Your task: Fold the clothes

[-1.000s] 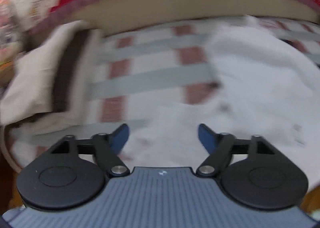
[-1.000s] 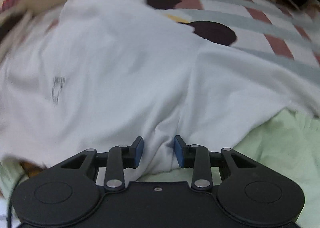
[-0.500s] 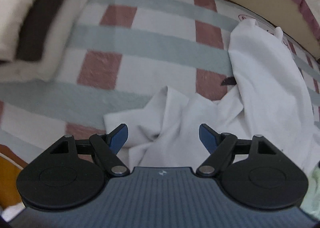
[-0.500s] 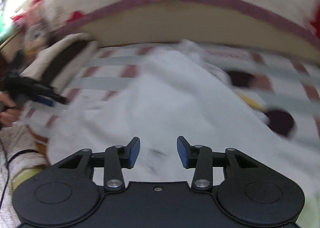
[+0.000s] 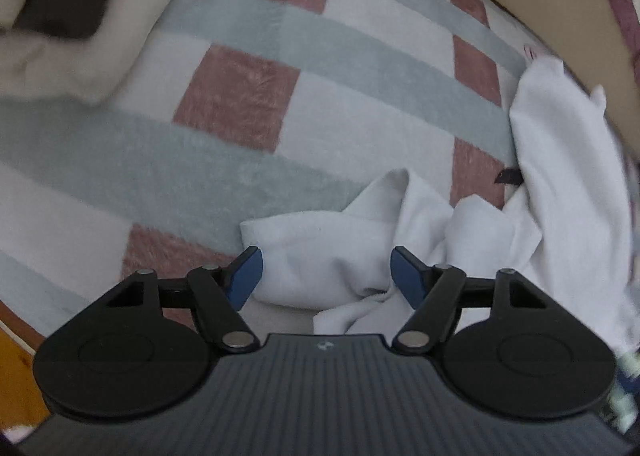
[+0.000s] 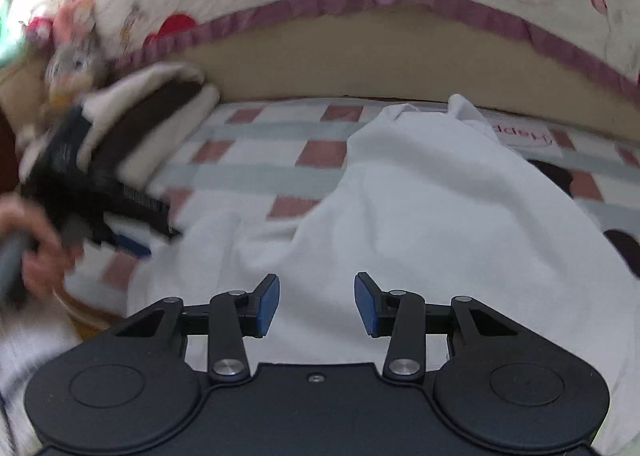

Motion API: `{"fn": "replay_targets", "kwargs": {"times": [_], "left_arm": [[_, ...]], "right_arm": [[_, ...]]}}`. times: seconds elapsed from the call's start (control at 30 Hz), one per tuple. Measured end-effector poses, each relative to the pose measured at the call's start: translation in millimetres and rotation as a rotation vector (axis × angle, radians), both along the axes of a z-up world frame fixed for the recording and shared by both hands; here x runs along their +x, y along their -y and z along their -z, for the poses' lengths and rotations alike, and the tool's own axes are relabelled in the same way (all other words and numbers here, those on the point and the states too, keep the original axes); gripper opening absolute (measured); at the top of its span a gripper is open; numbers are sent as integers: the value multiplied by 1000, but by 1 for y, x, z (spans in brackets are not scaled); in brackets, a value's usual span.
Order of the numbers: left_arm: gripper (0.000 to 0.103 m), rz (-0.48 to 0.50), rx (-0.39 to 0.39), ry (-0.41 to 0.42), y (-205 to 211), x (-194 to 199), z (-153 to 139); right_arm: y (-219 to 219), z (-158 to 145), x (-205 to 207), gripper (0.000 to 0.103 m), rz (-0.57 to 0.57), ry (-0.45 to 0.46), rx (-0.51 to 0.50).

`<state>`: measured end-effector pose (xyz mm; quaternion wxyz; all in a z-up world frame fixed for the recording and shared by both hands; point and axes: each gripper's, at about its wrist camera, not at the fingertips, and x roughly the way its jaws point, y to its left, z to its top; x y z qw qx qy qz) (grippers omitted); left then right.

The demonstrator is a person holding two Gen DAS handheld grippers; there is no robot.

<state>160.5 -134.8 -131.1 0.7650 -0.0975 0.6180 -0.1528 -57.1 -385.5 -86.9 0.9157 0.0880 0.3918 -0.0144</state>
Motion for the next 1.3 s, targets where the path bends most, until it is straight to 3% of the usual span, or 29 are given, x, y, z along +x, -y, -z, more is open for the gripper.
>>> {"fn": "replay_targets", "kwargs": {"times": [0.1,0.17,0.23,0.3,0.37,0.4,0.43,0.47,0.6,0.67,0.77,0.87,1.03,1.2,1.3], "left_arm": [[75,-35,-52,-17,-7,2,3],[80,-30,-54,-17,-4,1,4],[94,-2,-56,-14,3,0,5],[97,55,-23,12,14,-3,6],[85,113,16,61,24,-9,4],[53,142,29,92,28,-12,1],[12,167,33,122,32,-14,-3],[7,182,34,145,34,-16,-7],[7,200,19,306,28,-32,-39],[7,155,74,449,15,-45,-68],[6,76,229,697,-8,-65,-116],[6,-27,272,796,-45,-71,-153],[7,-101,188,742,-97,-58,-164],[7,-28,232,631,-110,-42,-130],[7,-31,251,614,-120,-45,-115]], "right_arm": [[-9,12,-6,47,-5,-32,-50],[-3,19,-3,47,21,-62,-26],[3,25,0,47,47,-92,-7],[7,30,-1,47,81,-117,-25],[6,30,-3,47,108,-115,-88],[6,30,-4,47,117,-112,-124],[5,30,-5,47,122,-108,-154],[4,28,-7,47,120,-103,-165],[10,26,-12,47,115,-90,-154],[17,27,-15,47,135,-91,-146],[32,29,-21,47,173,-96,-105],[42,34,-23,47,188,-101,-62],[42,39,-17,47,120,-99,24],[17,41,-10,47,-49,-97,77],[0,46,-6,47,-132,-114,92]]}}
